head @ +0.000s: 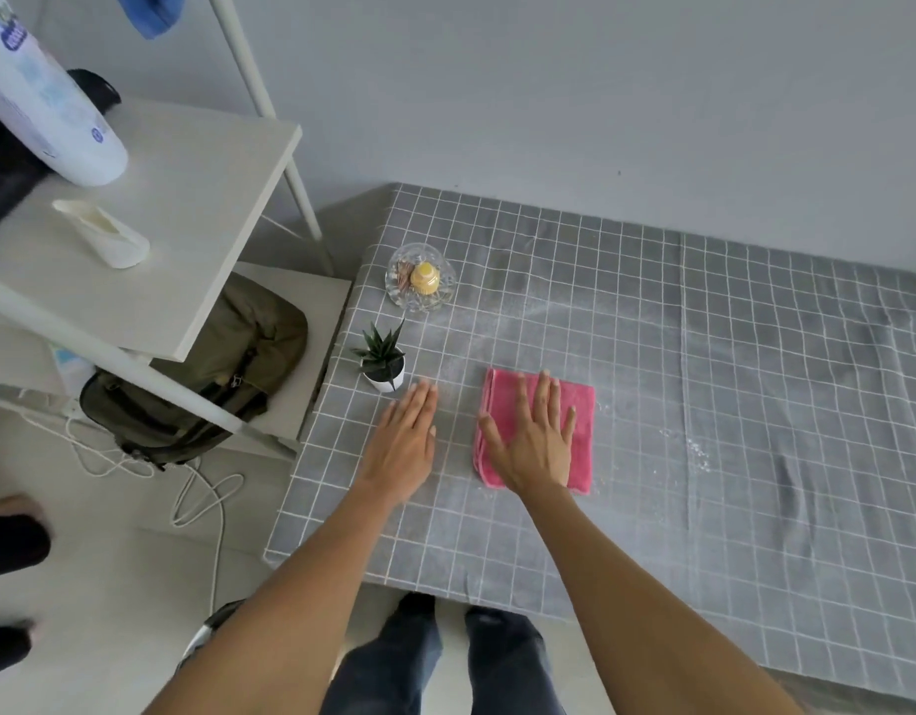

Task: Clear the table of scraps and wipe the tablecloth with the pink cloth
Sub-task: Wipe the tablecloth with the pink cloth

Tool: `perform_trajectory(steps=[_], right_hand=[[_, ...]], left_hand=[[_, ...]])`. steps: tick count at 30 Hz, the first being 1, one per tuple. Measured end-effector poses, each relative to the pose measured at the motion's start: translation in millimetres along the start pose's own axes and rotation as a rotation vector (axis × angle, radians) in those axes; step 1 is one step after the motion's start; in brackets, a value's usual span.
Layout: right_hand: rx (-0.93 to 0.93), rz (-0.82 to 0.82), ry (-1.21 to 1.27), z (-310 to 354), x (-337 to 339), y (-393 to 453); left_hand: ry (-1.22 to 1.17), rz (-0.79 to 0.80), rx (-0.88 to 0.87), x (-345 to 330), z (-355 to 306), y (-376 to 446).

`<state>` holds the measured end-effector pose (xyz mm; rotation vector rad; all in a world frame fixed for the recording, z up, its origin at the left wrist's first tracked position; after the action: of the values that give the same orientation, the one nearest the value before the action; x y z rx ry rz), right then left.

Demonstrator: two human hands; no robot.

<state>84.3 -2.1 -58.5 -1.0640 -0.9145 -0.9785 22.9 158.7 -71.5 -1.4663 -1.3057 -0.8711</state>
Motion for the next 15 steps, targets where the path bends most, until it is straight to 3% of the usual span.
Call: perform_trajectory(steps=[9,15], right_hand=[[-0.079,-0.099,-0.027,1,-24,6],[-0.027,-0.088,-0.012,-10,-21,5]], left_hand=[[0.003,-0.129,-0.039,-5,14,1],[0.011,-0.135,-0.027,-4,15,0]])
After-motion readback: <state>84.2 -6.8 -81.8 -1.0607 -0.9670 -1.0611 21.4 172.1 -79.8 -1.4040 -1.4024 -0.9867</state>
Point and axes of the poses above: each hand's wrist, its own y-axis towards the middle knuckle, its own x-axis out of the back of the hand, z = x × y, the point moved 7 cm from there along y, towards the middle knuckle, and after that the axes turned 3 degrees about -x, right-handed, at the moved point
